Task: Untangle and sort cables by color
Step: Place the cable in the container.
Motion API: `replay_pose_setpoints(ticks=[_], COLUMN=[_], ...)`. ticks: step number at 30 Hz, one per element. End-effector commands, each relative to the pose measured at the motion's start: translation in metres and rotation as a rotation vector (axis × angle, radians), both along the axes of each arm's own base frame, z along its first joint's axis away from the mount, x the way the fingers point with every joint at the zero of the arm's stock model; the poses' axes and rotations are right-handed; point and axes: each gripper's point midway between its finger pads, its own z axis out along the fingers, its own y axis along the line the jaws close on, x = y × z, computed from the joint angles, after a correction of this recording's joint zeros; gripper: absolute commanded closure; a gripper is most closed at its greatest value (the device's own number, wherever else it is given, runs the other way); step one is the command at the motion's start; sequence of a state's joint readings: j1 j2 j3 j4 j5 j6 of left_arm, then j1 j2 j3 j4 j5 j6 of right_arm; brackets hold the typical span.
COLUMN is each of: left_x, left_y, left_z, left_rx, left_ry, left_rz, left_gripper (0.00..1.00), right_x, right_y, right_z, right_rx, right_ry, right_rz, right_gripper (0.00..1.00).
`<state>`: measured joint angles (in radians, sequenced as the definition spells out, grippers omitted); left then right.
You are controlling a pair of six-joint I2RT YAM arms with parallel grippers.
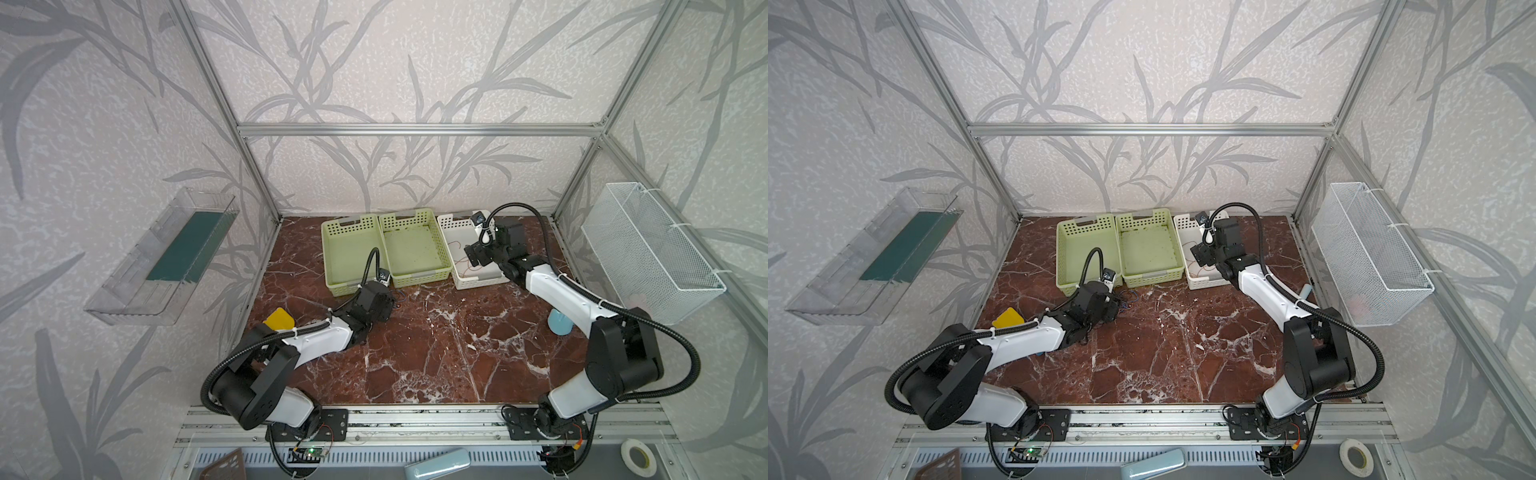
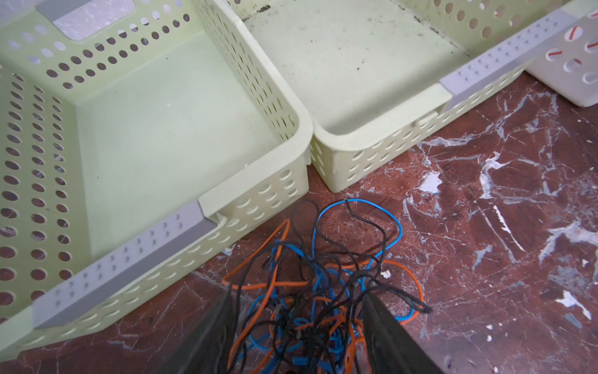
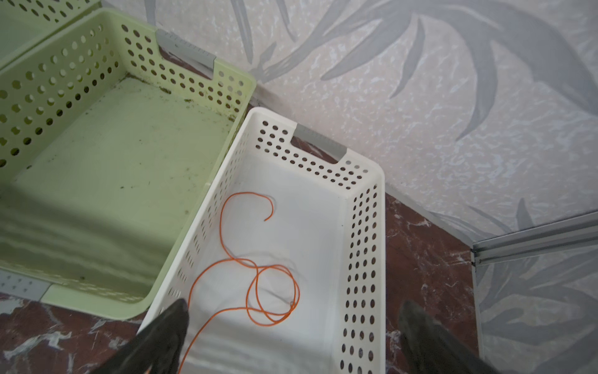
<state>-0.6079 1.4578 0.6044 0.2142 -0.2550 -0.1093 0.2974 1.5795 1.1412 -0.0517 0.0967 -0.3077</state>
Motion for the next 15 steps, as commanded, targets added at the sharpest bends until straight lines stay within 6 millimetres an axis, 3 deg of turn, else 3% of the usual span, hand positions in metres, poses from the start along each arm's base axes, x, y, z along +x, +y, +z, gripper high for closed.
replay_pose_setpoints(ticks=[1,7,11,15], left_x=[0.002,0.002,-0.003,-0.014], left_y=[-0.003,-0.013,-0.028,-0.055], left_z=[-0.002,-0.015,-0.014,-0.003], left_rx=[-0.026,-0.027,-0.066,-0.143], left_ry=[0.017,0.07,0.097,0.115], left_rz=[0.009,-0.021,-0.1,-0.263], left_gripper=[0.35,0.43,0.77,0.95], right_x=[-0.019,-0.059,-0.098,-0.133], right_y=[0.003,0.042,0.072,0.097], right_z=[-0.004,0.01,0.013,0.007], right_rx=[0.04,0.144,0.178,0.226], right_ry=[0.068,0.088,0.086,0.11], right_rz=[0.016,0.263,0.435,0.548], right_gripper=[0.01,0.01,0.08,0.17])
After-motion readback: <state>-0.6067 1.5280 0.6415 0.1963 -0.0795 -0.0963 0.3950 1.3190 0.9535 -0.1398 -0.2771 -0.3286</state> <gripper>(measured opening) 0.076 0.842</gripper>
